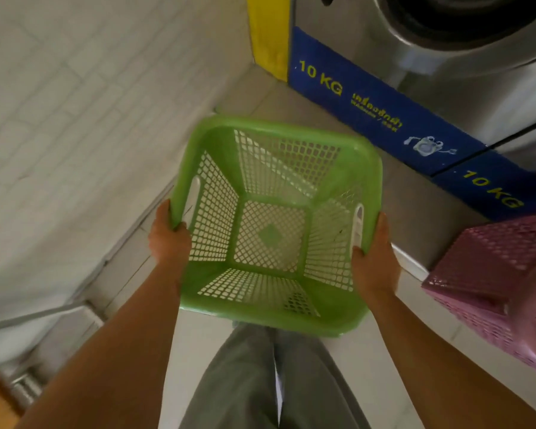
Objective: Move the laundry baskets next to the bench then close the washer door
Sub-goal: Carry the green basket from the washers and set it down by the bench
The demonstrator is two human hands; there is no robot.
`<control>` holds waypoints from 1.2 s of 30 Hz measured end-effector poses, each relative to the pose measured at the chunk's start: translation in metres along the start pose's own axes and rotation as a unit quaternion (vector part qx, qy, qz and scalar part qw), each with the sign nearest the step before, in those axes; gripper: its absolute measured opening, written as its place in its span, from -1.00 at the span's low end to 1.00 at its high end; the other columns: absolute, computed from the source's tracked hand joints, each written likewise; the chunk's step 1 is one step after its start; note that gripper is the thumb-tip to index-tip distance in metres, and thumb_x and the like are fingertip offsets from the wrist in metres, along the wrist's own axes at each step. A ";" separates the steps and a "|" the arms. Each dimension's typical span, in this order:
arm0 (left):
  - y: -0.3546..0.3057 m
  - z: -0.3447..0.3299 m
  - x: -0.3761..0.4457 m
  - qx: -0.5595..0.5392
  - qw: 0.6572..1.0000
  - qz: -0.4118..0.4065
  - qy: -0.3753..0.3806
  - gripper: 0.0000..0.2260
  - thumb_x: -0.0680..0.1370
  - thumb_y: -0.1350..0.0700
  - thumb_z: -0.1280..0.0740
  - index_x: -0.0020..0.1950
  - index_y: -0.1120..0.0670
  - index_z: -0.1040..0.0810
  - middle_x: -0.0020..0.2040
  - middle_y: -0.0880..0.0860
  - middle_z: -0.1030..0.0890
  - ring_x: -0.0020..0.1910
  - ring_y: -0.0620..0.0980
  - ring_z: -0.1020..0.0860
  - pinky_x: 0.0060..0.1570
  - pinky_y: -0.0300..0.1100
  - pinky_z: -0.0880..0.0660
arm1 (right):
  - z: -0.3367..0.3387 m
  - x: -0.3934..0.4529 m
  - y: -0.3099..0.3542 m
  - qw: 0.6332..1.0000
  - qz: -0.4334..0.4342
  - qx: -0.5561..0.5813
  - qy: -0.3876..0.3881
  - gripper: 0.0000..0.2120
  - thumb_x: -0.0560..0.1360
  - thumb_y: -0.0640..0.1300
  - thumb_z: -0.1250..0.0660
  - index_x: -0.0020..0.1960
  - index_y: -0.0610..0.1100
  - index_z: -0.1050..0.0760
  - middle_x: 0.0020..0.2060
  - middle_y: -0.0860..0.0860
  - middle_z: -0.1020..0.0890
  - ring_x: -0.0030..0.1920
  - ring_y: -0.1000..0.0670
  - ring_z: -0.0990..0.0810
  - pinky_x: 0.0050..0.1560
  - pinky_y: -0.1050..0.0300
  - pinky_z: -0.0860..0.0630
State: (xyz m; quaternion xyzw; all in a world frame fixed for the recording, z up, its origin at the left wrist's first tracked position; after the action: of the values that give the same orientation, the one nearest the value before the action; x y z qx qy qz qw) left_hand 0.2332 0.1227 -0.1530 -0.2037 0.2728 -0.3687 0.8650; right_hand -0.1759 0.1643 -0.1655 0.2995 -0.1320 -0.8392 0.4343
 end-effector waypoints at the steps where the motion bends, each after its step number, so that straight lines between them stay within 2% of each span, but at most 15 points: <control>1: 0.014 0.005 -0.002 0.003 1.000 0.006 -0.005 -0.55 0.54 0.25 -0.23 0.41 -0.06 -0.37 0.06 0.09 -0.58 -0.07 0.11 -0.54 -0.16 -0.08 -0.40 | -0.008 -0.006 0.000 1.000 0.003 -0.001 0.005 -0.24 0.53 -0.21 -0.25 0.56 0.07 0.11 0.52 -0.05 -0.23 0.29 -0.24 -0.48 0.22 -0.11 -0.43; 4: 0.059 0.014 -0.003 0.001 0.999 0.028 -0.014 -0.54 0.53 0.24 -0.23 0.41 -0.08 -0.37 0.02 0.05 -0.57 -0.10 0.11 -0.53 -0.18 -0.09 -0.40 | -0.037 -0.021 0.002 1.000 0.009 -0.004 0.019 -0.24 0.53 -0.20 -0.26 0.56 0.09 0.11 0.51 -0.03 -0.24 0.28 -0.24 -0.49 0.22 -0.11 -0.43; 8: 0.118 0.018 0.006 0.000 0.997 0.072 -0.024 -0.52 0.54 0.22 -0.23 0.43 -0.11 -0.35 0.10 0.10 -0.60 -0.06 0.14 -0.57 -0.17 -0.08 -0.45 | -0.082 -0.033 0.004 0.999 0.013 -0.021 0.029 -0.24 0.52 -0.20 -0.26 0.56 0.08 0.07 0.48 -0.05 -0.30 0.26 -0.25 -0.51 0.20 -0.10 -0.45; 11: 0.159 0.017 0.009 0.001 0.997 0.079 -0.025 -0.53 0.53 0.26 -0.22 0.42 -0.06 -0.36 0.09 0.10 -0.58 -0.08 0.06 -0.51 -0.17 -0.10 -0.42 | -0.118 -0.044 0.001 0.999 0.009 -0.035 0.038 -0.28 0.53 -0.19 -0.25 0.55 0.08 0.05 0.43 -0.05 -0.39 0.18 -0.24 -0.57 0.12 -0.09 -0.50; 13: 0.184 0.014 0.017 0.001 0.997 0.080 -0.018 -0.52 0.53 0.25 -0.23 0.41 -0.07 -0.35 0.10 0.09 -0.57 -0.04 0.08 -0.52 -0.11 -0.05 -0.47 | -0.141 -0.050 -0.002 0.998 0.012 -0.046 0.040 -0.28 0.53 -0.19 -0.25 0.55 0.09 0.05 0.40 -0.05 -0.44 0.12 -0.23 -0.61 0.06 -0.08 -0.53; 16: 0.216 0.006 0.031 0.018 0.997 0.075 0.005 -0.51 0.51 0.28 -0.24 0.42 -0.03 -0.34 0.12 0.12 -0.57 -0.06 0.07 -0.51 -0.12 -0.04 -0.47 | -0.176 -0.056 -0.008 0.998 0.013 -0.046 0.049 -0.28 0.53 -0.19 -0.26 0.54 0.10 0.06 0.39 -0.05 -0.45 0.10 -0.23 -0.62 0.06 -0.11 -0.54; 20: 0.247 -0.001 0.040 0.058 0.991 0.112 0.035 -0.45 0.49 0.29 -0.24 0.46 0.00 -0.25 0.19 0.19 -0.55 0.10 0.24 -0.54 0.06 0.15 -0.54 | -0.205 -0.071 -0.014 0.998 0.019 -0.043 0.051 -0.27 0.54 -0.18 -0.24 0.53 0.12 0.11 0.44 -0.03 -0.39 0.07 -0.24 -0.64 0.05 -0.16 -0.57; 23: 0.252 -0.005 0.036 0.113 0.981 0.130 0.083 -0.33 0.50 0.22 -0.33 0.54 0.11 -0.10 0.36 0.26 -0.40 0.28 0.31 -0.44 0.15 0.16 -0.47 | -0.216 -0.086 -0.016 0.994 0.040 -0.066 0.083 -0.23 0.55 -0.20 -0.23 0.54 0.09 0.20 0.54 0.03 -0.15 0.03 -0.25 -0.64 -0.02 -0.18 -0.61; 26: 0.240 -0.006 0.026 0.144 0.977 0.114 0.106 -0.25 0.51 0.15 -0.35 0.57 0.12 0.01 0.51 0.22 -0.20 0.44 0.30 -0.27 0.35 0.22 -0.35 | -0.218 -0.092 -0.014 0.986 0.054 -0.107 0.115 -0.19 0.54 -0.16 -0.26 0.55 -0.03 0.23 0.57 0.00 0.02 0.18 -0.24 -0.57 0.07 -0.13 -0.58; 32: 0.191 -0.017 -0.010 0.183 0.973 0.008 0.142 -0.32 0.54 0.04 -0.33 0.55 0.15 -0.06 0.55 0.19 -0.19 0.51 0.24 -0.21 0.45 0.21 -0.22 | -0.194 -0.115 -0.001 0.974 0.110 -0.156 0.124 -0.29 0.57 -0.04 -0.21 0.56 -0.15 0.11 0.55 -0.14 -0.06 0.40 -0.21 -0.38 0.30 -0.12 -0.43; 36: 0.156 -0.028 -0.050 0.220 0.957 -0.067 0.175 -0.37 0.58 -0.01 -0.27 0.55 0.18 -0.09 0.54 0.23 -0.20 0.51 0.25 -0.19 0.47 0.18 -0.17 | -0.157 -0.134 -0.018 0.975 0.098 -0.168 0.106 -0.34 0.59 0.00 -0.15 0.56 -0.14 0.07 0.54 -0.15 -0.11 0.48 -0.15 -0.24 0.39 -0.08 -0.30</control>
State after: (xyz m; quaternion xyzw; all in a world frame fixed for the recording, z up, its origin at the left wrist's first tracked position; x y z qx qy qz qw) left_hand 0.2686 0.2566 -0.2450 0.0417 0.3182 -0.5065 0.8003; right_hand -0.0312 0.2893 -0.2455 0.2955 0.0287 -0.7661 0.5700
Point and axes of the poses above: each hand's wrist, its own x-axis towards the middle knuckle, its own z-axis out of the back of the hand, y = z × x, the point moved 8 cm from there along x, towards the middle knuckle
